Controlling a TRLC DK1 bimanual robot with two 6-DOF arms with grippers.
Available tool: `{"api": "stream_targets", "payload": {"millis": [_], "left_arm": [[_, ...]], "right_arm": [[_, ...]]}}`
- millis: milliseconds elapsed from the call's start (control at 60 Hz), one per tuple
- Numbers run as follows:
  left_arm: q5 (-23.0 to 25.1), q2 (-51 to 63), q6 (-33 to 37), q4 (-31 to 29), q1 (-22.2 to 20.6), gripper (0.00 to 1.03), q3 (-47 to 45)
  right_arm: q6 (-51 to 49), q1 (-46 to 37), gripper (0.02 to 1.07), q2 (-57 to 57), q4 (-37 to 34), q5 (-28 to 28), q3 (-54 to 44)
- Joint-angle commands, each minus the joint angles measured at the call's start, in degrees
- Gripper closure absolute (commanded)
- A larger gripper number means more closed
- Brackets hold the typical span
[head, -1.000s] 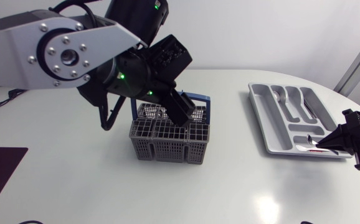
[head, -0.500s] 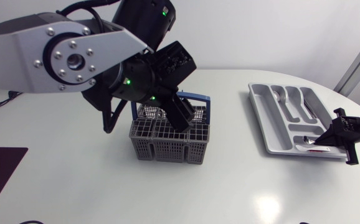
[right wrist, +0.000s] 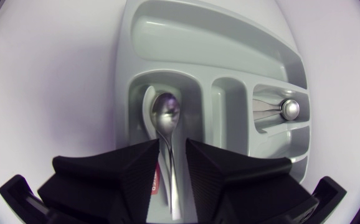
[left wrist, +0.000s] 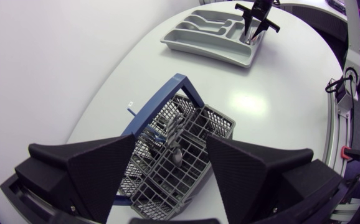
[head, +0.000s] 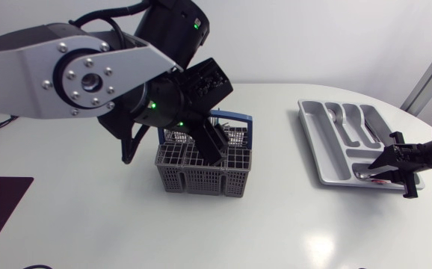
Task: Unload the cutlery basket into the drawer organizer.
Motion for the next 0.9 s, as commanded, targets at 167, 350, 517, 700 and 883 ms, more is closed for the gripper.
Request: {"api": "stream_targets", "payload": {"millis": [167,350,517,700,883], "left_arm": [[-0.47,-2.94,2.57,-0.12,0.65,0.16,-1.71],[-0.47,-2.77,3.19,0.32,0.21,0.16,-2.59],[-1.96,-2.59,4.33,5.42,-1.11,0.16,-5.75],[-5.13,-3.03,9.08,16.58,-3.22,0.16,-13.31],[-5.13,-3.65,10.31,25.02,-3.31,0.16,-17.53]], "right_arm": [[5.44,-0.36,0.23,-9.54,-3.66,-4.82,-1.2],[16.43,2.27,0.19,-16.57,-8.14,-8.51,-3.48],[25.13,5.09,0.18,-20.97,-12.71,-12.82,-6.2],[27.77,6.84,0.18,-25.1,-15.78,-17.12,-10.69],[28.12,8.34,0.18,-28.17,-15.61,-19.23,-16.58]]}}
